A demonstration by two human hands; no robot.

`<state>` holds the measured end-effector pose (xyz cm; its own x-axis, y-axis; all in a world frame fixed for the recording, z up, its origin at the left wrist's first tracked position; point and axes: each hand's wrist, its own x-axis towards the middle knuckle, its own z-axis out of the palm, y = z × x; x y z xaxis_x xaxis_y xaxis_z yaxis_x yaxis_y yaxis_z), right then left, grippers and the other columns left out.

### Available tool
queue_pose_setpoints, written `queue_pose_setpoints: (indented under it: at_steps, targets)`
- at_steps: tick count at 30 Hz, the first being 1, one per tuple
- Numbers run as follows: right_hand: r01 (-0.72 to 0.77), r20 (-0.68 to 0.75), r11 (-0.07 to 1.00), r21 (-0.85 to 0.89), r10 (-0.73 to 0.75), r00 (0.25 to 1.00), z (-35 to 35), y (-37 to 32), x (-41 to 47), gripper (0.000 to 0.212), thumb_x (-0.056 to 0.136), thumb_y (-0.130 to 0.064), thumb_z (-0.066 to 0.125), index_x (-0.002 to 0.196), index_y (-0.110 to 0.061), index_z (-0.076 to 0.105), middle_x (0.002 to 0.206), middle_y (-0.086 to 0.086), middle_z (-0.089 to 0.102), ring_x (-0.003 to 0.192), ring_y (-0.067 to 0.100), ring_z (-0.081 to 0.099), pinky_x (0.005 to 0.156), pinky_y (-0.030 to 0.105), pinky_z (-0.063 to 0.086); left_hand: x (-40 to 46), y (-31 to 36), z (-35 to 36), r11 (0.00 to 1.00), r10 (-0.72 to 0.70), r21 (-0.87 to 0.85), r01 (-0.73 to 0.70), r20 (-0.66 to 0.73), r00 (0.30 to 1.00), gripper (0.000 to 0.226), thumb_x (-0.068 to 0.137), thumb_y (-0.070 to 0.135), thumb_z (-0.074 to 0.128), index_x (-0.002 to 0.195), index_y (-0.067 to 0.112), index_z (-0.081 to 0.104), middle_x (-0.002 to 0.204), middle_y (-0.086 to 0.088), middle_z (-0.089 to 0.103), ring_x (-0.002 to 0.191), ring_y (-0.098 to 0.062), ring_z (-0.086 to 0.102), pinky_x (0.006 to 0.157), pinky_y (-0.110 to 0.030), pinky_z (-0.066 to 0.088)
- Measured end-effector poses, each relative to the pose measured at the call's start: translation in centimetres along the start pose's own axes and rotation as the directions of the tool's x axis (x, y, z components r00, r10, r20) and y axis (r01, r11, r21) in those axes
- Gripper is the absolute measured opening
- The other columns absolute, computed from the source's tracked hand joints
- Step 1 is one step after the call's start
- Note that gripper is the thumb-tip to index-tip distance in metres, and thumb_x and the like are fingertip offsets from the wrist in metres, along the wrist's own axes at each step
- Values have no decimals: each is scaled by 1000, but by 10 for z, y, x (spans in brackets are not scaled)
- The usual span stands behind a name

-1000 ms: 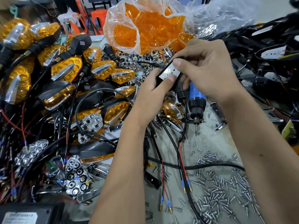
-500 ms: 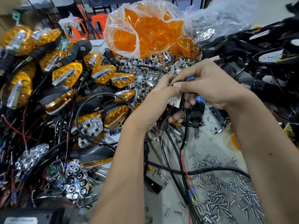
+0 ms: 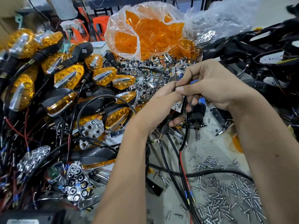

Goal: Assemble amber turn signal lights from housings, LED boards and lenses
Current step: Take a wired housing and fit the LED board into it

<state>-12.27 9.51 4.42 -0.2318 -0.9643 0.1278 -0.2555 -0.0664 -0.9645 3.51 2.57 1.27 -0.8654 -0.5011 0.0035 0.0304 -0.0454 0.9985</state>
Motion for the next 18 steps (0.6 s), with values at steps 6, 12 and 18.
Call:
queue_pose_setpoints:
  at_steps: [6,12,18]
  targets:
    - [-41,-27,999,19,42,999,0,1,2,15,84,11,76,76,1,69,59,11,67,42,18,61,43,22,51,2,-2,0,997,18,74,-17,-15,1000,20,100,10,38,100,9,58,78,-13,59,44,-19,41,41,-22,27]
    - [-51,-20,999,1,52,998,4,1,0,3,90,11,70,91,11,68,66,21,67,47,26,67,48,24,55,2,-3,-3,996,2,91,2,-37,999,24,102,8,37,91,5,58,71,-9,59,40,-18,42,38,-18,28]
    - [-13,-56,999,-53,10,998,7,0,2,4,88,12,72,92,12,70,65,20,66,45,21,63,47,25,55,2,0,-3,992,1,123,8,-71,997,30,101,9,36,81,10,58,72,-13,60,42,-18,42,42,-20,26]
